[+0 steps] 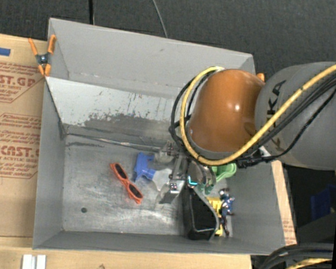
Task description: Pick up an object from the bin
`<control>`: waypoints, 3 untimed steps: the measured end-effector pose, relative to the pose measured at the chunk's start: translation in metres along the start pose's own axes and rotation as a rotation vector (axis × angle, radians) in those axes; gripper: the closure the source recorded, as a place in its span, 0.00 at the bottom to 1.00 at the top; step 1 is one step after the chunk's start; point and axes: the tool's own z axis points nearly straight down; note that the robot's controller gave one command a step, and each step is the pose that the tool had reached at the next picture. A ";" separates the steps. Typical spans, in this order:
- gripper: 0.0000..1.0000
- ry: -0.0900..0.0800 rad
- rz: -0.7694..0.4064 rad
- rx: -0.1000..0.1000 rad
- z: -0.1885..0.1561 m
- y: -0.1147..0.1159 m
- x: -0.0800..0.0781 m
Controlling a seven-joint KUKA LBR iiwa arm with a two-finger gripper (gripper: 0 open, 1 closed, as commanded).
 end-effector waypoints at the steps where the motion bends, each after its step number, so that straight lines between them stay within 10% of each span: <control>1: 0.00 -0.008 0.001 -0.001 -0.004 0.000 -0.002; 3: 0.00 -0.020 0.155 -0.011 0.118 0.014 -0.025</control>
Offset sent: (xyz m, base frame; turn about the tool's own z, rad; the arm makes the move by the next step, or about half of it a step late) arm 0.0195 0.0233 -0.1270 0.1219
